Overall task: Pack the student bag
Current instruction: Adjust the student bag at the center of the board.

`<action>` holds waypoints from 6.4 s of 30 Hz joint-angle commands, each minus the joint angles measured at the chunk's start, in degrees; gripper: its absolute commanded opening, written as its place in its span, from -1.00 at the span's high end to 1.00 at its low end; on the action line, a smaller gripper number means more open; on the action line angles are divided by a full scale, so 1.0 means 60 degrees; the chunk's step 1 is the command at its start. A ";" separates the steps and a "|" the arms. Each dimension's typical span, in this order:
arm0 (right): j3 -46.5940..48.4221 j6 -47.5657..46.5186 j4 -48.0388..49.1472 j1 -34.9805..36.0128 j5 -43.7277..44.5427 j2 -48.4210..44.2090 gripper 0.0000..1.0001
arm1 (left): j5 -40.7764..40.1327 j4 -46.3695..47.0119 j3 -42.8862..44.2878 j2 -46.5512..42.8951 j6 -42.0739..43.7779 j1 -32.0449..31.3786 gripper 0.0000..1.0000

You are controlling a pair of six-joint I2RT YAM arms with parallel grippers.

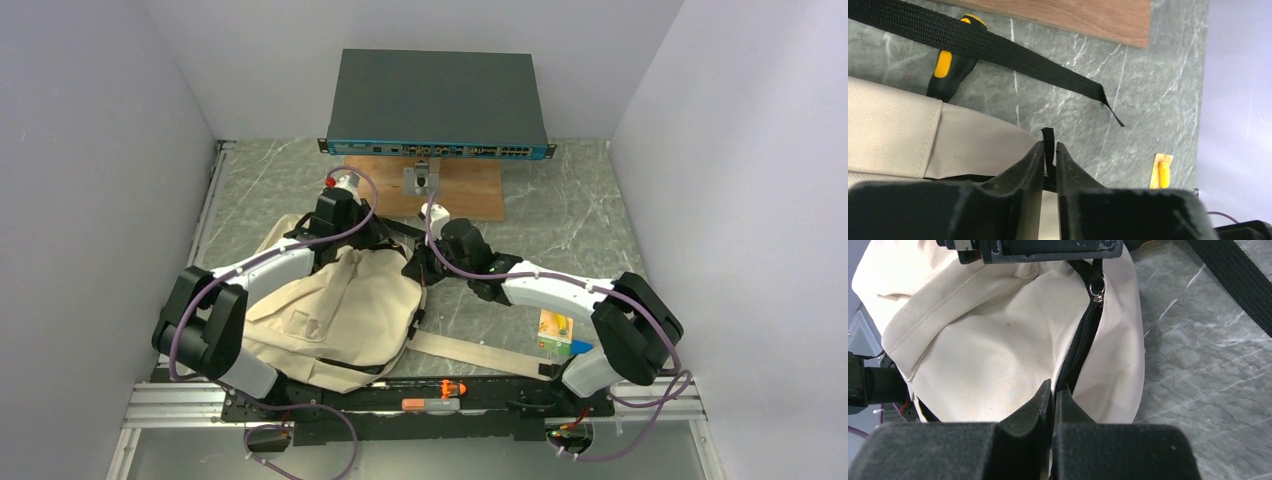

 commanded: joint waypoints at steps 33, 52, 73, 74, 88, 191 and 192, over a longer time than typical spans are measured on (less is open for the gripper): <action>0.0286 -0.1220 0.3343 -0.1974 -0.3936 0.0002 -0.34 | 0.1122 -0.0251 0.0070 -0.1624 0.3206 -0.1343 1.00; -0.0337 0.0351 -0.0308 -0.2998 -0.3575 -0.0355 -0.05 | 0.0231 -0.1813 -0.0518 -0.2848 0.4903 -0.1731 1.00; -0.0078 -0.0183 -0.0695 0.1037 0.2582 -0.0288 -0.25 | -0.0166 -0.3028 0.1036 -0.2269 0.5865 -0.1684 1.00; -0.0206 -0.0231 -0.0650 0.1136 0.2552 -0.0361 -0.25 | -0.0197 -0.3089 0.1102 -0.2229 0.5868 -0.1680 1.00; -0.1112 -0.0284 0.0470 0.1459 0.3109 -0.0287 -0.22 | 0.0136 -0.3123 0.1171 -0.2028 0.5660 -0.1665 1.00; -0.1084 0.3120 -0.0096 -0.3638 -0.5866 -0.2101 -0.43 | 0.0625 0.1373 -0.1958 -0.3663 0.8089 -0.3781 1.00; -0.1394 0.3944 0.0740 -0.3650 -0.6084 -0.2155 -0.44 | 0.0653 0.1396 -0.1975 -0.3661 0.8127 -0.3788 1.00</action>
